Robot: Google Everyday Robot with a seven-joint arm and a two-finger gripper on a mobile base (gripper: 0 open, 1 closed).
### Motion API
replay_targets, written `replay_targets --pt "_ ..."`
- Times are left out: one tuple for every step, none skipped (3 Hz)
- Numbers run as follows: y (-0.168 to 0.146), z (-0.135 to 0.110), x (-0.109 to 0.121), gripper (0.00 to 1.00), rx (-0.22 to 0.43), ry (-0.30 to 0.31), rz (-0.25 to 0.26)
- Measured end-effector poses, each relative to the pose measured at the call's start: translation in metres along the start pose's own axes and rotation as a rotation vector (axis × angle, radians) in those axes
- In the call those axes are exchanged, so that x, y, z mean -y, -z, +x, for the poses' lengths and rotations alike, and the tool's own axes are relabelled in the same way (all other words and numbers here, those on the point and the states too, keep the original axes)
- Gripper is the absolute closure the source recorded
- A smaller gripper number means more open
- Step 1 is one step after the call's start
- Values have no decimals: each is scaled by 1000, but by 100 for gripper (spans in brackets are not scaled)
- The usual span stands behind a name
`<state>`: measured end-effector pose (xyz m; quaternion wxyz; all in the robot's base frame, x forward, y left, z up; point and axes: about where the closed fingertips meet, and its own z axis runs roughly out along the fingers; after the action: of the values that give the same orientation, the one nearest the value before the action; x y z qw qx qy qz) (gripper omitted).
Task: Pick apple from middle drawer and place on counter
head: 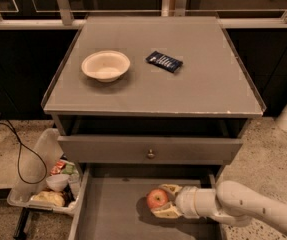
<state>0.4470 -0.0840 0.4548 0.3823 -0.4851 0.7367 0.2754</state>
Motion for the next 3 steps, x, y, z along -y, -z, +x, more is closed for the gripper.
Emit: replay_targets --pt "41 -35 -4 100 17 56 7" --pt "77 -74 -1 100 24 122 26" --pt "115 -111 16 100 35 156 52"
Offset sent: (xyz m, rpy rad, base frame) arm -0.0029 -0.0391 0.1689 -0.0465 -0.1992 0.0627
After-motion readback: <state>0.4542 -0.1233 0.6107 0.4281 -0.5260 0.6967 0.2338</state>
